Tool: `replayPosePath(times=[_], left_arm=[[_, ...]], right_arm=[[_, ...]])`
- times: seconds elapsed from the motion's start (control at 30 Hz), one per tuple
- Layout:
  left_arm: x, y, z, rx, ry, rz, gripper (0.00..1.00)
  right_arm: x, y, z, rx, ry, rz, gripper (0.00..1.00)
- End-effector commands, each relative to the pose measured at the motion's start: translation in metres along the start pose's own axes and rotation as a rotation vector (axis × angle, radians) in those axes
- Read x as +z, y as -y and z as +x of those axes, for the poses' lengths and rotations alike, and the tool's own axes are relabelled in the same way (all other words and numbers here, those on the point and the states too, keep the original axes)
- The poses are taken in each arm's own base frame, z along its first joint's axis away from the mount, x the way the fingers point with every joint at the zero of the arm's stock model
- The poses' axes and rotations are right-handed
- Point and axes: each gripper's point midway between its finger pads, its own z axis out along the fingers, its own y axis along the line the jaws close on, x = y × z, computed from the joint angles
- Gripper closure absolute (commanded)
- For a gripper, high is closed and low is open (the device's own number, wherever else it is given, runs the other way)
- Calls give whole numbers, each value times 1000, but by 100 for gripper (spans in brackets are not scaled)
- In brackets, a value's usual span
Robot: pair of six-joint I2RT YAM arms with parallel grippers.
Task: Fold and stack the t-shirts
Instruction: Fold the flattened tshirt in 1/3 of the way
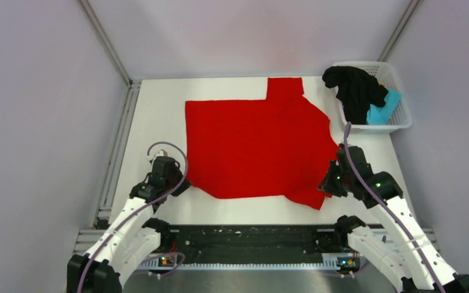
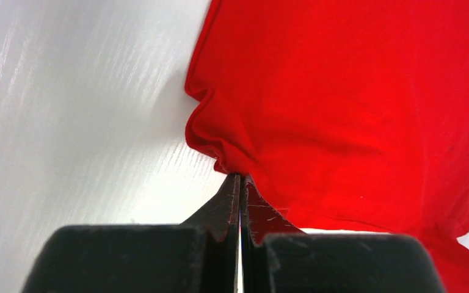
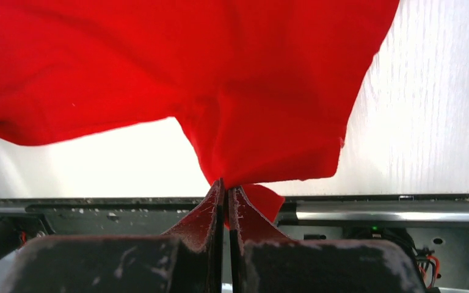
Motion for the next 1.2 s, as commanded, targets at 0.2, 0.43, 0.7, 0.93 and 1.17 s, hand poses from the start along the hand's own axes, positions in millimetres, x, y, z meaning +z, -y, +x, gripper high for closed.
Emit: replayPosePath(times=[0.2,0.43,0.7,0.93,1.17], left_arm=[[-23,30,-40,-24,149,76,100],[-31,15,-27,-26,107,27,100],[-48,16,-30,-37,133,47,100],[-45,20,-32,-56,164,87,100],[-36,27,-51,-77,227,76,100]], right_arm=[[-16,-31,-57,10,215,-81,100],[-35,-22,-72,15,294,-33,100],[-60,-16,-80,-1,330,6,100],[-48,-19,-70,-45,256,1,100],[-27,-34,-88,-22,289,-27,100]])
